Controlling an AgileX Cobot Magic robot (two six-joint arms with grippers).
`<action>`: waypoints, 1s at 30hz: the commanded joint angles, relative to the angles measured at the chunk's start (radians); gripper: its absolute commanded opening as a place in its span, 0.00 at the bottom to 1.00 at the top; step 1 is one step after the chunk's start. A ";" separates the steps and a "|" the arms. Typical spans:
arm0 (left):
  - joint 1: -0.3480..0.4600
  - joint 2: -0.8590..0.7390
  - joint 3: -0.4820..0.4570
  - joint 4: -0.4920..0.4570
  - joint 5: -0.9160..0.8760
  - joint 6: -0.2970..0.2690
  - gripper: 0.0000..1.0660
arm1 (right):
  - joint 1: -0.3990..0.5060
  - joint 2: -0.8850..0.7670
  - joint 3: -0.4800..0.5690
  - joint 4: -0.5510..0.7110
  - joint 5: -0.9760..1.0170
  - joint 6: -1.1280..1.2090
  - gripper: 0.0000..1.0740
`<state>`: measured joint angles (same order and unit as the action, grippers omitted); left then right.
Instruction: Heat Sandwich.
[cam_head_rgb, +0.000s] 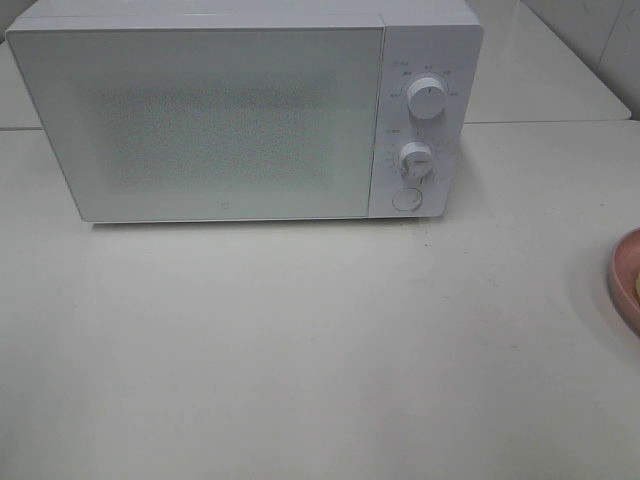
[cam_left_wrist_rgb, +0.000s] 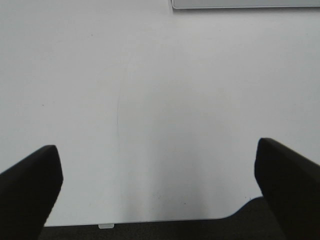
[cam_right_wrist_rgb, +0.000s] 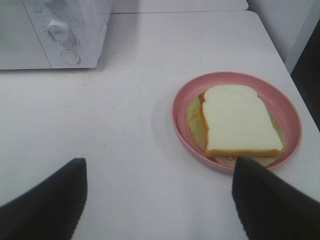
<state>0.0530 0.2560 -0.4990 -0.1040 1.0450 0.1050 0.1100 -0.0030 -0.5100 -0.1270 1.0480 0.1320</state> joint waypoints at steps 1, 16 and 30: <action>0.003 -0.063 0.003 0.002 -0.015 -0.003 0.95 | -0.006 -0.028 0.004 0.003 -0.007 -0.014 0.71; 0.002 -0.285 0.003 0.006 -0.016 -0.003 0.95 | -0.006 -0.028 0.004 0.003 -0.007 -0.014 0.71; 0.002 -0.287 0.003 0.006 -0.016 -0.003 0.95 | -0.006 -0.027 0.004 0.003 -0.007 -0.014 0.71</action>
<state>0.0530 -0.0040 -0.4980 -0.0970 1.0440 0.1050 0.1100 -0.0030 -0.5100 -0.1260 1.0480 0.1320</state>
